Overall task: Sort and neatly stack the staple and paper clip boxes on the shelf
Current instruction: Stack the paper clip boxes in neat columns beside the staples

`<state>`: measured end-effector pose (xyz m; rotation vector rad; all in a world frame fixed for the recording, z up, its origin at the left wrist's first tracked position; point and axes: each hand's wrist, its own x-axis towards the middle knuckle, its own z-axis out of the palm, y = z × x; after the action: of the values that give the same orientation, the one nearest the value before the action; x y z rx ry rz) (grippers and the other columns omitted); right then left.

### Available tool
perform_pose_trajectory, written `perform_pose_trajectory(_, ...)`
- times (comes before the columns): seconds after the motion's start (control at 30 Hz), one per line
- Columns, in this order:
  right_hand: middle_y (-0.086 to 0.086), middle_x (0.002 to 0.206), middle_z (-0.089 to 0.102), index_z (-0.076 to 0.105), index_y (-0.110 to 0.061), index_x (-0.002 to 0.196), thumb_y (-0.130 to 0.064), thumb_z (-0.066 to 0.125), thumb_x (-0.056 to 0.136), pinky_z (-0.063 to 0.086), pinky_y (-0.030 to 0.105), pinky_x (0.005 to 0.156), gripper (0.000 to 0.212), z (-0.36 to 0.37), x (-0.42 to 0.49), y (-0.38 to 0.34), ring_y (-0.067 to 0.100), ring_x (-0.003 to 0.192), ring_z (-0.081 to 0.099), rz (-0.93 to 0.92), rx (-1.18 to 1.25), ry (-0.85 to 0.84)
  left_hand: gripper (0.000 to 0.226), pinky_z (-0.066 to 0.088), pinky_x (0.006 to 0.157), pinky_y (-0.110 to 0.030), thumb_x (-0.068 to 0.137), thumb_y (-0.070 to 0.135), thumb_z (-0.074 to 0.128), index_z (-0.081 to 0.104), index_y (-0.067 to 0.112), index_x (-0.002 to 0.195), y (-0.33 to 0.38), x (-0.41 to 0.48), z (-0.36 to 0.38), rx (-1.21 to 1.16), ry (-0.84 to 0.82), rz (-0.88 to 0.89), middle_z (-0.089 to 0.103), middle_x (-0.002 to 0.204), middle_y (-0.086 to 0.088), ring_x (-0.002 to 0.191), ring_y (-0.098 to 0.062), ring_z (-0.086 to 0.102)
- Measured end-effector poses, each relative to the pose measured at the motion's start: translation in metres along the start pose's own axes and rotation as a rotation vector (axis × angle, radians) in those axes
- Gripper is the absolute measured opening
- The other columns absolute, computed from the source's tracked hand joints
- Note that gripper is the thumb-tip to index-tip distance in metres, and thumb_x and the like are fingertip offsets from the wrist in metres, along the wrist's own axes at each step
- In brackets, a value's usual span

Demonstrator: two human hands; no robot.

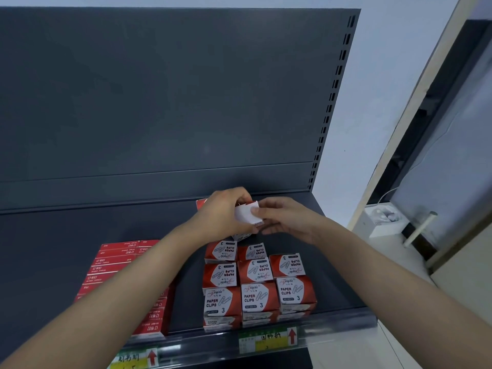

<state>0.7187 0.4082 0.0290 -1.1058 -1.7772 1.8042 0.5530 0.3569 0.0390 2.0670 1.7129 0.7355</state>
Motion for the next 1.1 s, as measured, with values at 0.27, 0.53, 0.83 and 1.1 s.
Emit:
perform_pose_trajectory(0.27,0.008,0.104,0.068,0.062,-0.009,0.112,-0.035,0.051,0.093,0.055,0.030,0.087,0.033,-0.001,0.001,-0.001,0.019,0.097,0.065,0.001,0.203,-0.047,0.026,0.054,0.081,-0.035,0.079,0.025,0.072,0.064,0.012,0.100,-0.006,0.000,-0.003,-0.363,0.045,-0.160,0.070,0.096,-0.002,0.090,-0.018,0.067)
perform_pose_trajectory(0.53,0.005,0.110,0.065,0.056,-0.008,0.117,-0.010,0.070,0.082,0.055,0.023,0.083,0.039,0.009,0.000,0.002,0.012,0.098,0.064,-0.181,-0.095,0.080,0.032,0.047,0.080,-0.017,0.092,0.032,0.054,0.055,0.015,0.119,-0.005,-0.003,-0.008,-0.486,-0.114,-0.277,0.062,0.106,0.005,0.096,-0.006,0.059)
perform_pose_trajectory(0.83,0.001,0.105,0.067,0.061,-0.017,0.108,-0.019,0.074,0.078,0.051,0.029,0.083,0.033,-0.008,0.004,0.002,0.014,0.092,0.062,-0.039,-0.771,-0.173,0.040,0.051,0.086,-0.033,0.085,0.048,0.058,0.067,0.013,0.100,-0.031,-0.022,-0.017,0.184,-0.367,-0.276,0.062,0.102,0.001,0.096,-0.016,0.060)
perform_pose_trajectory(1.1,-0.002,0.120,0.065,0.063,-0.017,0.121,-0.019,0.057,0.092,0.049,0.022,0.087,0.029,-0.001,0.010,0.004,0.010,0.106,0.061,0.067,-0.732,-0.240,0.022,0.057,0.063,-0.018,0.082,0.030,0.069,0.070,0.009,0.089,-0.044,-0.026,-0.011,-0.138,-0.406,-0.413,0.067,0.085,0.003,0.081,-0.011,0.067)
